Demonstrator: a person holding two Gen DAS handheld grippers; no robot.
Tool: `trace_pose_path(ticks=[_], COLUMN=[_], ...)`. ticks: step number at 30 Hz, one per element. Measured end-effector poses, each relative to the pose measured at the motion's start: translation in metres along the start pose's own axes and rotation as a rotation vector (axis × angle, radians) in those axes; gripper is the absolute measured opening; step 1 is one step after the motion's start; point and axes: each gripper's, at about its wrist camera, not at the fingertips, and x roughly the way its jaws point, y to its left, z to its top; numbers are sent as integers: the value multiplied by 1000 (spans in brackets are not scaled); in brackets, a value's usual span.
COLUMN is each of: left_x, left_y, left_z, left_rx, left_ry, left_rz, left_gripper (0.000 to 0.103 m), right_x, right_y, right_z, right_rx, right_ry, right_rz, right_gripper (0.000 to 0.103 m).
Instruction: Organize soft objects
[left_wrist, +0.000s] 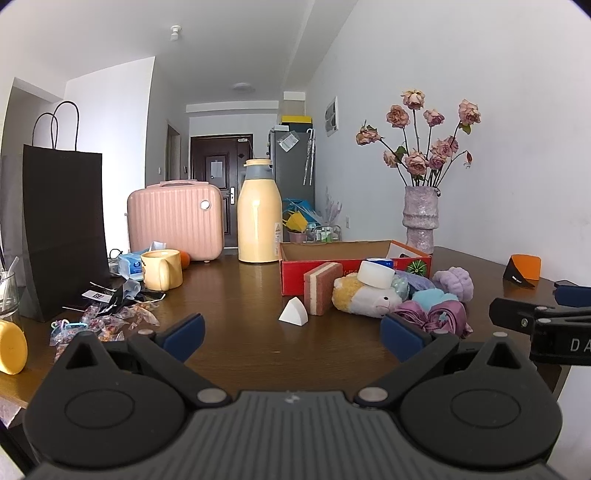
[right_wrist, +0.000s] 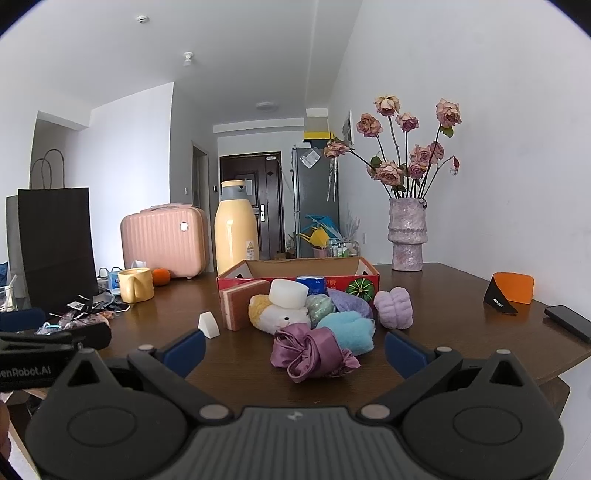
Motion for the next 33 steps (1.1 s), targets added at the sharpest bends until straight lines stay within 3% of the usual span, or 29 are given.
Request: trace_pose_path(ticks=[33], left_x=[4], left_y=[-2], left_z=[-3], left_rx=[14], left_ry=[11], left_rz=[-35], left_gripper=[103], right_x=[1], right_y=[1], right_z=[-3], right_rx=[-2], right_ry=[1], right_rz=[4], right_gripper=[103])
